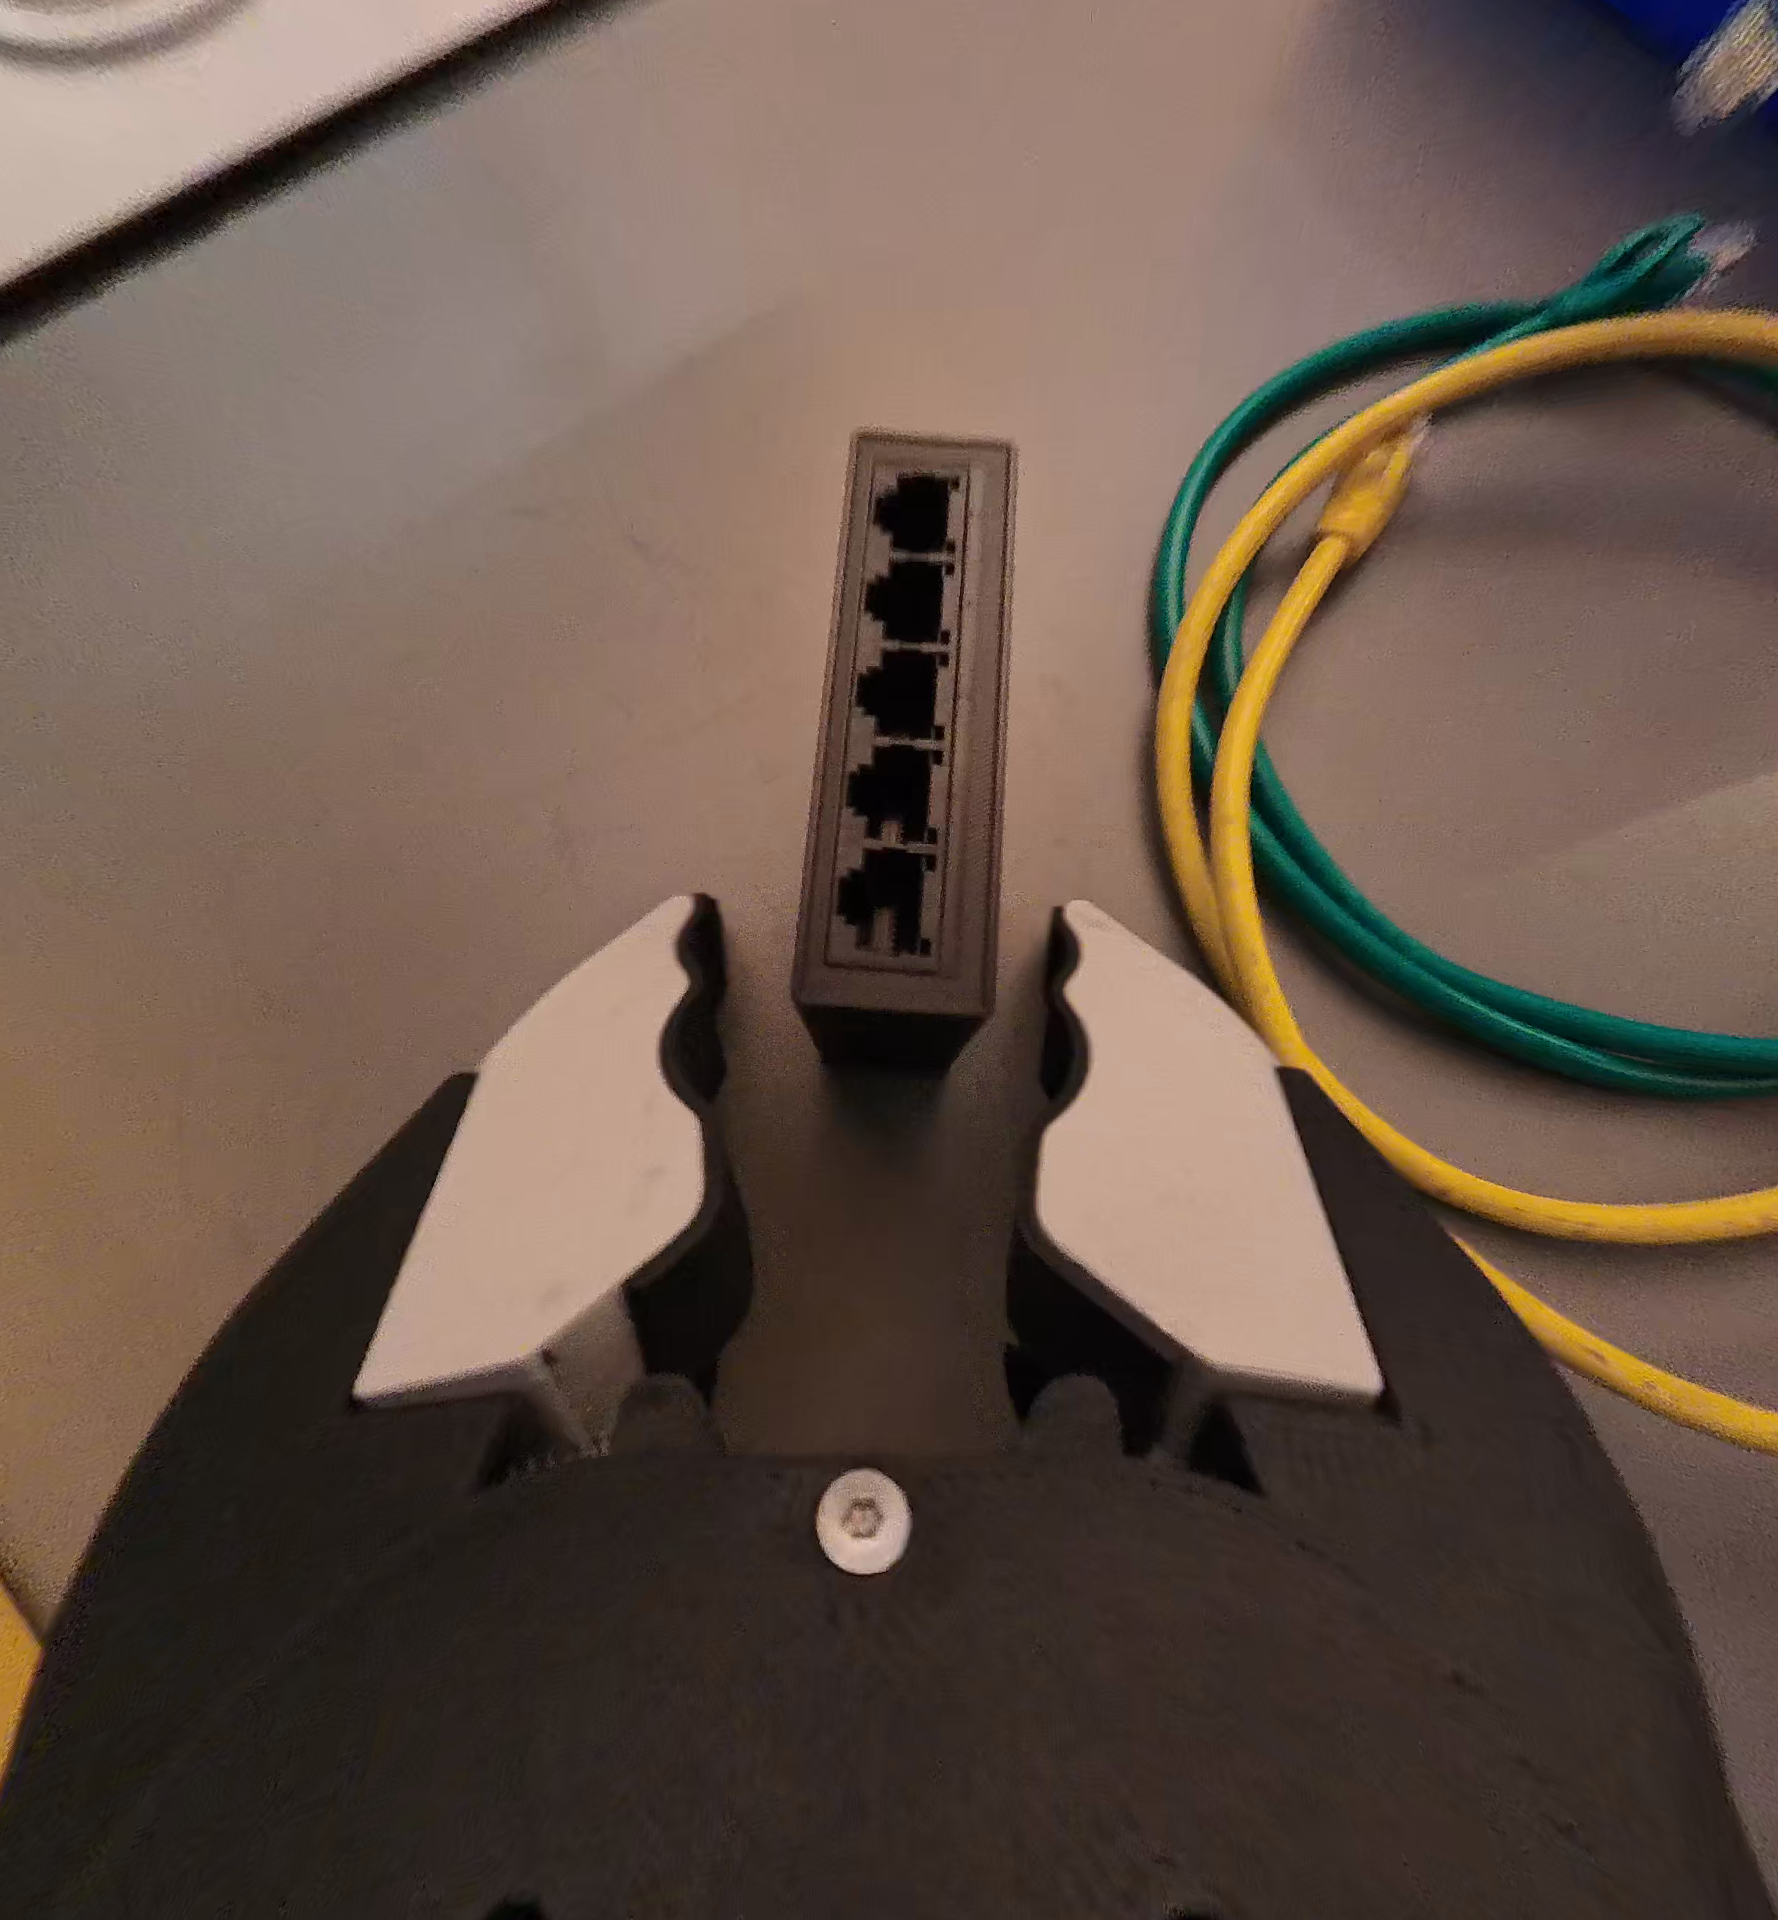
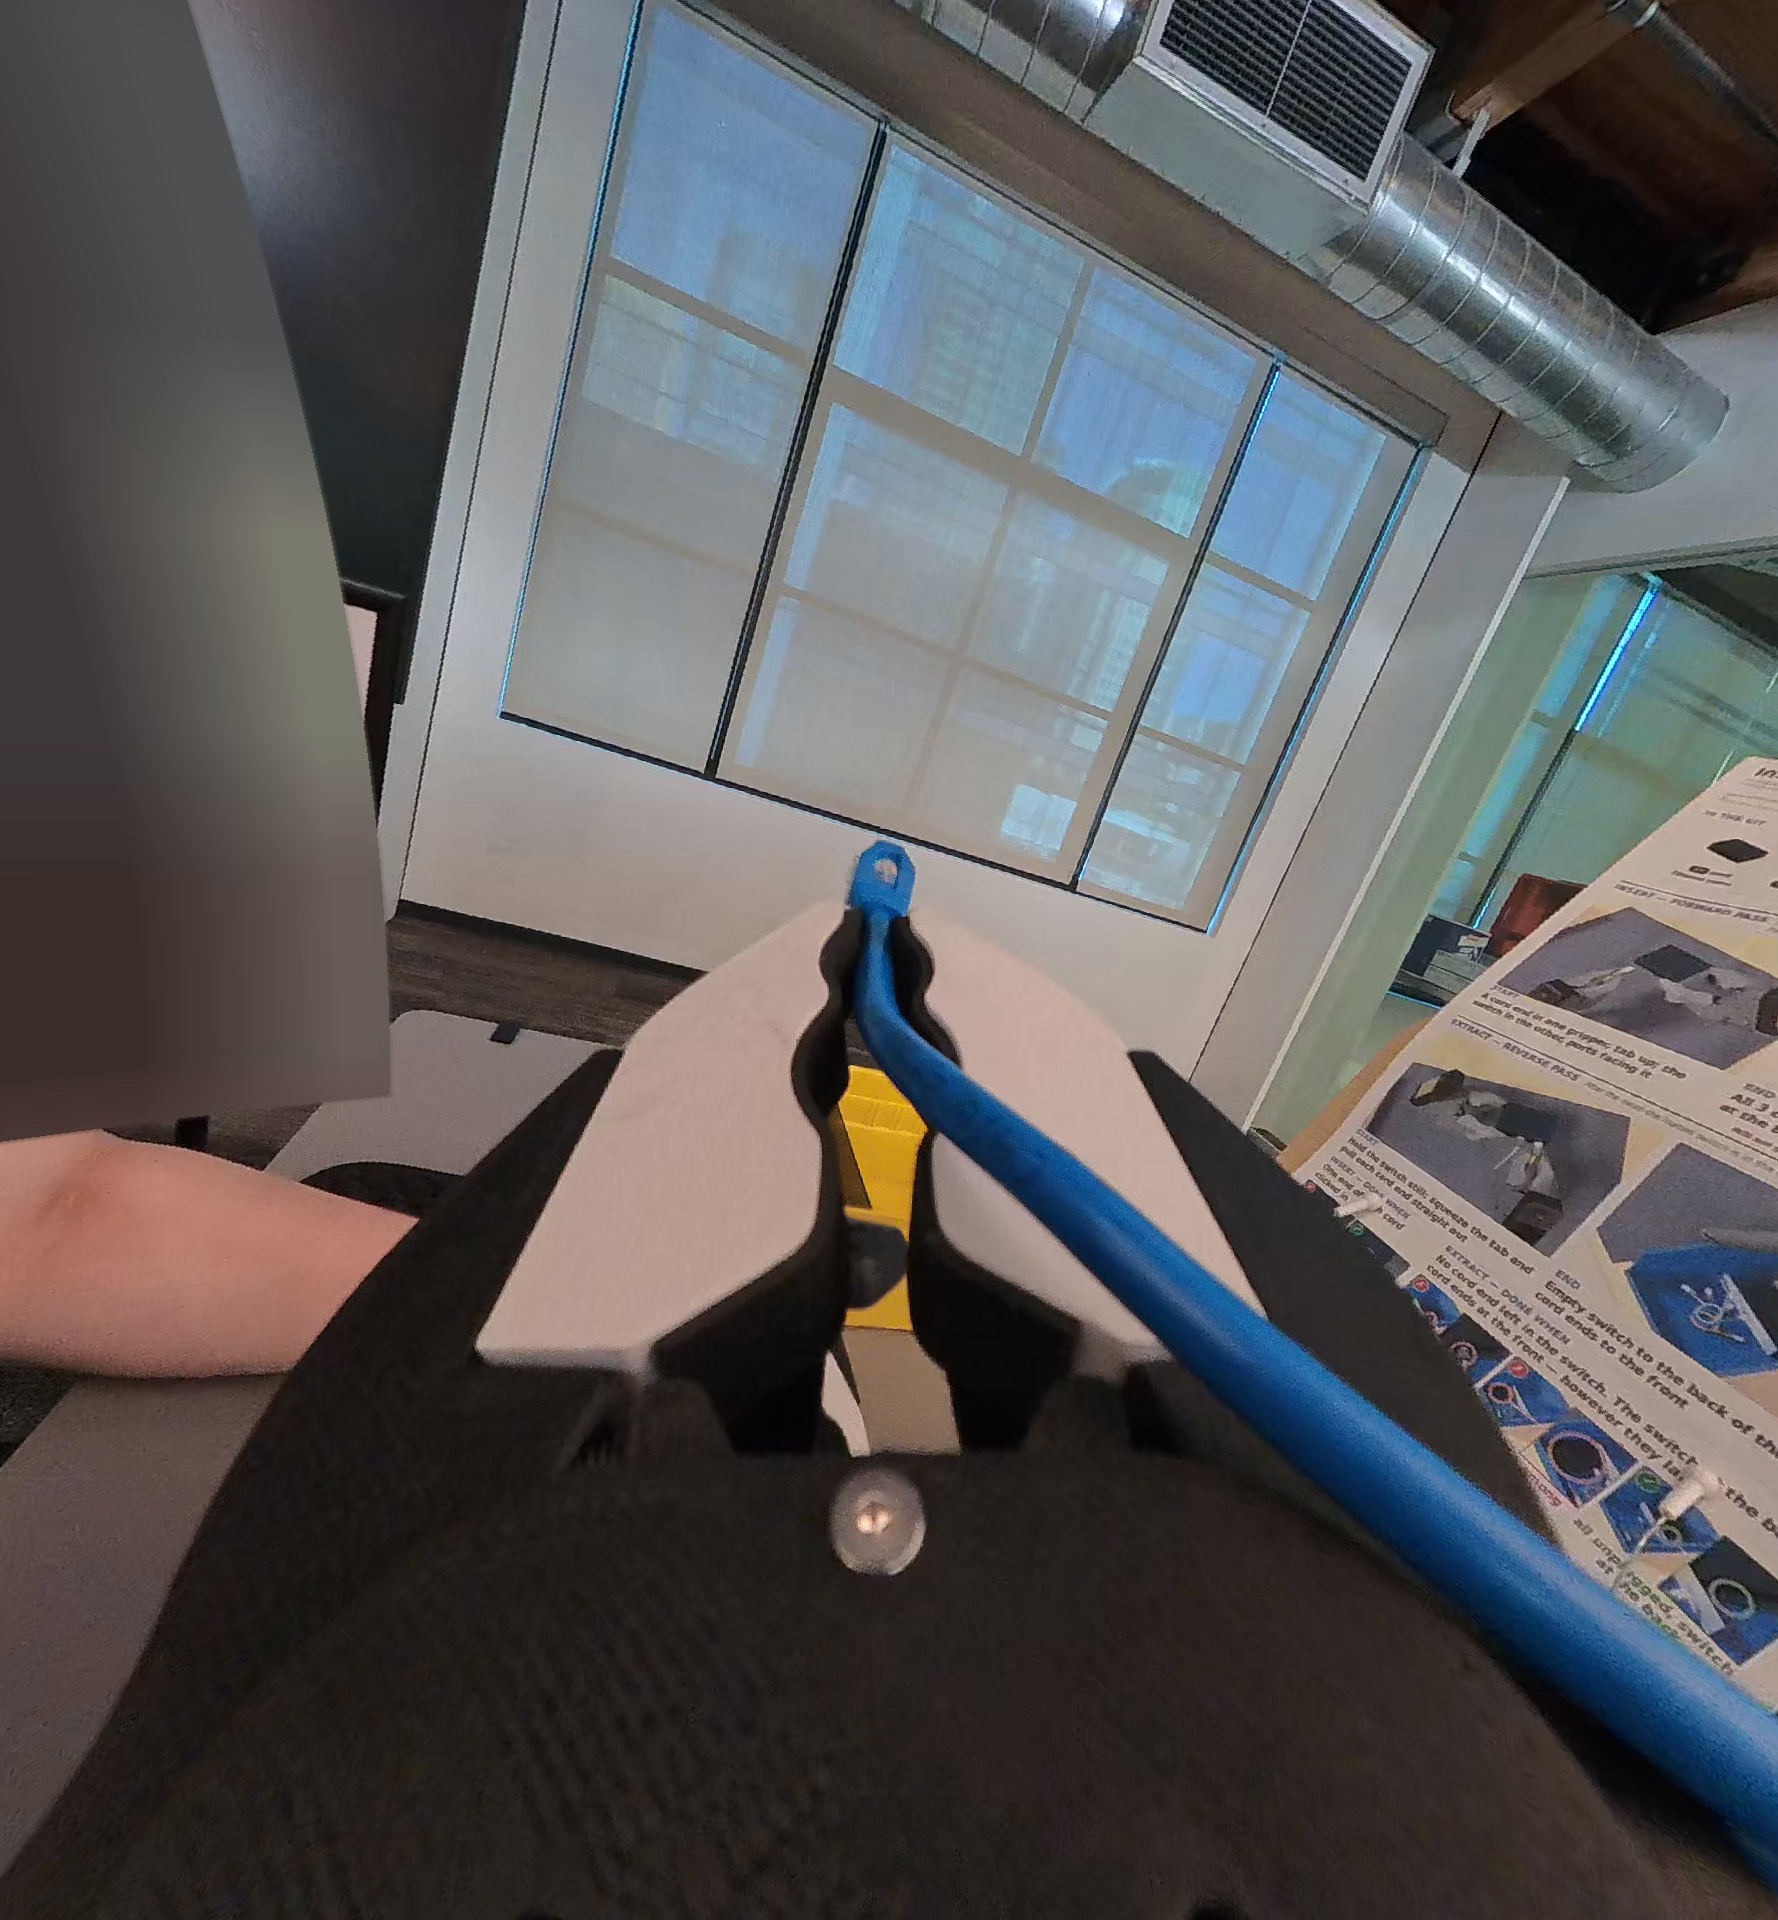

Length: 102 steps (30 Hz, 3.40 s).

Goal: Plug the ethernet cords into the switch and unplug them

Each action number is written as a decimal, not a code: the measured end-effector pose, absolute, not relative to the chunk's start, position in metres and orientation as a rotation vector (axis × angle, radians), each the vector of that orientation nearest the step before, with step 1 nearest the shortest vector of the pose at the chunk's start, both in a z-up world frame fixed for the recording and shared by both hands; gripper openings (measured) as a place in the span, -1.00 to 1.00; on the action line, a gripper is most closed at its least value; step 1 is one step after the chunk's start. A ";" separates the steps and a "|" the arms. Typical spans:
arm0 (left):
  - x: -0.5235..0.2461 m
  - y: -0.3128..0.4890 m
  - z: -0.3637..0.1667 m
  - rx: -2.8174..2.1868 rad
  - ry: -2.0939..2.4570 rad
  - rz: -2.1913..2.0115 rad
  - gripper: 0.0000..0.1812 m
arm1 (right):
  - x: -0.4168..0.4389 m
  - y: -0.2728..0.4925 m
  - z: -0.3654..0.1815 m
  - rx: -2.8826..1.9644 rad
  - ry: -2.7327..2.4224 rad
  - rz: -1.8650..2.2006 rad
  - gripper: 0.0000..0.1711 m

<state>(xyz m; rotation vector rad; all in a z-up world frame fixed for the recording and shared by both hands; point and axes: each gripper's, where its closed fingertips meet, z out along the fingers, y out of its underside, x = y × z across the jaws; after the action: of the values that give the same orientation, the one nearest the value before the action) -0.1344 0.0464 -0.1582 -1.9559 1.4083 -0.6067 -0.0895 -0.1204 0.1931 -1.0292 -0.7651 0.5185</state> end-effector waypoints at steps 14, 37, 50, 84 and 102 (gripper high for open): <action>-0.103 0.069 -0.014 -1.315 1.318 -0.164 -0.69 | -0.064 -0.066 0.158 -1.303 -0.649 0.263 -0.93; -0.122 -0.062 0.155 -0.573 1.259 -0.202 -0.71 | -0.080 -0.094 0.175 -1.325 -0.643 0.213 -0.93; -0.145 -0.059 0.184 -0.703 1.110 -0.547 -0.69 | -0.065 -0.087 0.176 -1.316 -0.570 0.292 -0.93; -0.088 -0.072 0.140 -0.935 1.162 -1.006 -0.68 | -0.100 -0.026 0.116 -1.368 -0.367 0.542 -0.93; -0.096 -0.050 0.136 -0.756 1.166 -0.397 -0.68 | -0.083 -0.005 0.091 -1.483 -0.407 0.345 -0.93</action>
<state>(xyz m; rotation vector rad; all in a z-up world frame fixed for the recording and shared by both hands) -0.0964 -0.0497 0.1363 -0.7557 1.1659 -0.3969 -0.0829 -0.0046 0.0915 -1.4826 -0.4072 0.3454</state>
